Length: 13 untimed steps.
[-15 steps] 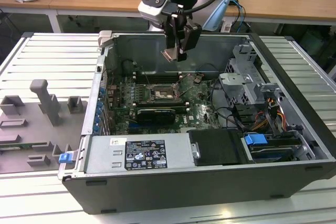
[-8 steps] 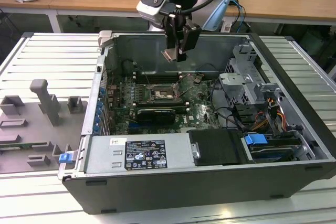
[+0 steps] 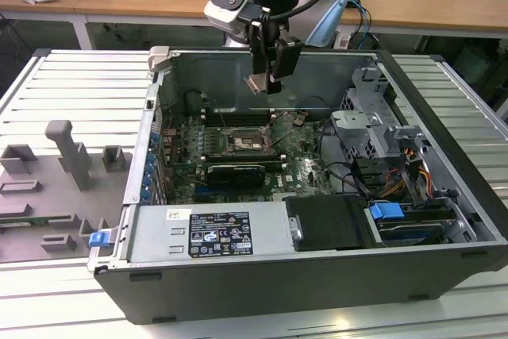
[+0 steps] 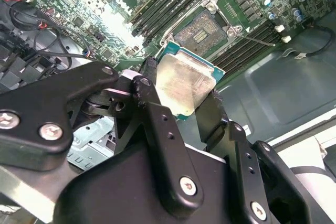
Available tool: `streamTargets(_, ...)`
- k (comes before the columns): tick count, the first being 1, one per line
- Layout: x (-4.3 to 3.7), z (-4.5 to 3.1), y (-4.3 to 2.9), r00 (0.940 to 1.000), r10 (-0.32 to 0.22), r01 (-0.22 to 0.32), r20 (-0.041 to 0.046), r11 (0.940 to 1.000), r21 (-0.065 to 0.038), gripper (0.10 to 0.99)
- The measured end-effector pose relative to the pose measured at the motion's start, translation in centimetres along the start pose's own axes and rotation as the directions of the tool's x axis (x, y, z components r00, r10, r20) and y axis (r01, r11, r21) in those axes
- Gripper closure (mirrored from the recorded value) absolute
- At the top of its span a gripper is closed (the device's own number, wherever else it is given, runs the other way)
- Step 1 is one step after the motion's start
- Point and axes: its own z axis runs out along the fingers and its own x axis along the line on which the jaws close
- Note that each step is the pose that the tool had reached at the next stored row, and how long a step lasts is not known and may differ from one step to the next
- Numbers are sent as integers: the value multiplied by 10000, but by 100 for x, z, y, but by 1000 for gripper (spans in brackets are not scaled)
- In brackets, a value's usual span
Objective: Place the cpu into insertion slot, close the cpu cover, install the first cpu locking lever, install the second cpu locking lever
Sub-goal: 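Place the cpu into insertion slot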
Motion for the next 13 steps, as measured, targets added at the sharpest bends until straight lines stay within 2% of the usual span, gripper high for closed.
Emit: streamTargets(13, -1, 6, 3, 9994, 352, -352, 26, 9994, -1, 549)
